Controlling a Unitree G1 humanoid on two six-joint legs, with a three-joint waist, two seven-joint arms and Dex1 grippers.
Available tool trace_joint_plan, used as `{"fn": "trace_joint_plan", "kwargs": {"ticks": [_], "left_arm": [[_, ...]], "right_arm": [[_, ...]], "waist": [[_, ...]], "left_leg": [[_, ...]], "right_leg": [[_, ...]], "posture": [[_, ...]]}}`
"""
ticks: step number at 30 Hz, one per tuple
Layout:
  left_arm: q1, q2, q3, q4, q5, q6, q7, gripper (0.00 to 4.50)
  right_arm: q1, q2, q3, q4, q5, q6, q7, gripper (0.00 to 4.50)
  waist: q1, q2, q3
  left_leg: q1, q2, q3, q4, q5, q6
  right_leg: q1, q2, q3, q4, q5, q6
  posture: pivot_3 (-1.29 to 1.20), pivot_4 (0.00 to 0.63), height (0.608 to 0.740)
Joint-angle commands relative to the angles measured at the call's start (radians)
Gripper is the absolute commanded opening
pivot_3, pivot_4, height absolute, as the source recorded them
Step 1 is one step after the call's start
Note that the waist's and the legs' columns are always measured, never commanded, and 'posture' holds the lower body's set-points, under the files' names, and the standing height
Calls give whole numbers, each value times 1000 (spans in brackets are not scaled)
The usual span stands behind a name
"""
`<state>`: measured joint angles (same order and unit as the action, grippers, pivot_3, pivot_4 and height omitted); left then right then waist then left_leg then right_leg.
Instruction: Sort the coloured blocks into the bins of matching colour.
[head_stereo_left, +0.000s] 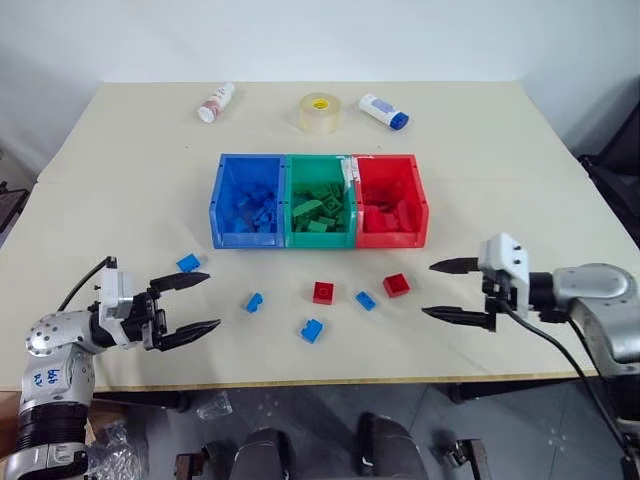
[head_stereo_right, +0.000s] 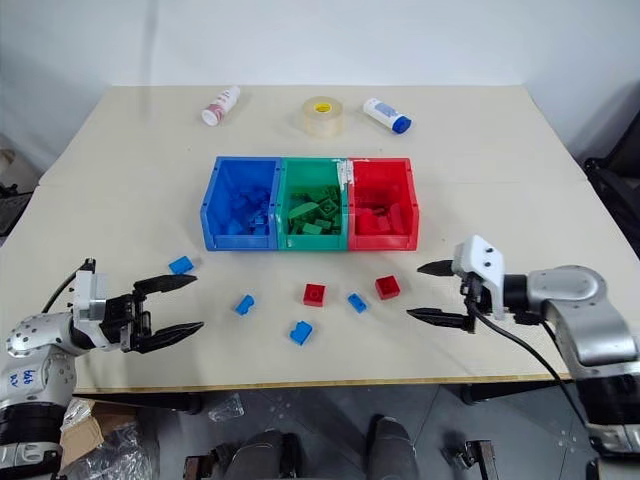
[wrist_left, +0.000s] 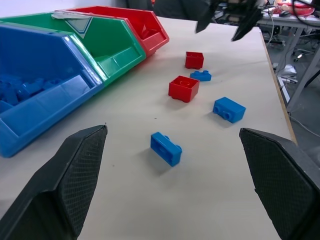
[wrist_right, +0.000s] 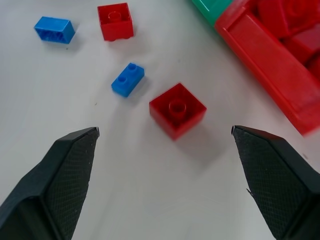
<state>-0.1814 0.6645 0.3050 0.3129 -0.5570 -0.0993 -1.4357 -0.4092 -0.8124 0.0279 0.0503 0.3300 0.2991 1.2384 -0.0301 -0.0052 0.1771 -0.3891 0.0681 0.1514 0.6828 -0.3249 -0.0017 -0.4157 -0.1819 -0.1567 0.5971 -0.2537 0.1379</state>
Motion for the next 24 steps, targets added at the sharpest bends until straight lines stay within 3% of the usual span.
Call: {"fn": "trace_joint_plan", "kwargs": {"ticks": [1, 7, 10, 15, 16, 24], "left_arm": [[15, -1, 19, -36, -29, -24, -25, 4500], [38, -3, 31, -68, -38, -20, -14, 4500], [52, -3, 35, -83, -43, -17, -9, 4500], [66, -2, 38, -97, -52, -14, -3, 4500], [68, -1, 38, -98, -54, -13, -3, 4500], [47, 2, 33, -79, -55, -10, -3, 4500]], "right_arm": [[-75, 40, 58, 83, -57, -48, 0, 4450], [-154, 128, 116, 234, -118, -124, -1, 4450], [-164, 154, 124, 262, -132, -132, -10, 3862], [-152, 164, 106, 251, -133, -132, -20, 2185], [-151, 165, 103, 247, -132, -131, -23, 2012], [-173, 160, 15, 113, -67, -57, -95, 2012]], "waist": [[-1, 0, 0], [0, 0, 0], [0, 0, 0], [-1, 0, 0], [-1, 0, 0], [0, 0, 0]], "left_leg": [[0, 0, 0, 0, 0, 0], [0, 0, 0, 0, 0, 0], [0, 0, 0, 0, 0, 0], [0, 0, 0, 0, 0, 0], [0, 0, 0, 0, 0, 0], [0, 0, 0, 0, 0, 0]], "right_leg": [[0, 0, 0, 0, 0, 0], [0, 0, 0, 0, 0, 0], [0, 0, 0, 0, 0, 0], [0, 0, 0, 1, 0, 0], [0, 0, 0, 1, 0, 0], [0, 0, 0, 1, 0, 0]], "posture": [[0, 150, 740], [0, 150, 740], [0, 150, 740], [0, 150, 740], [0, 150, 740], [0, 150, 740]]}}
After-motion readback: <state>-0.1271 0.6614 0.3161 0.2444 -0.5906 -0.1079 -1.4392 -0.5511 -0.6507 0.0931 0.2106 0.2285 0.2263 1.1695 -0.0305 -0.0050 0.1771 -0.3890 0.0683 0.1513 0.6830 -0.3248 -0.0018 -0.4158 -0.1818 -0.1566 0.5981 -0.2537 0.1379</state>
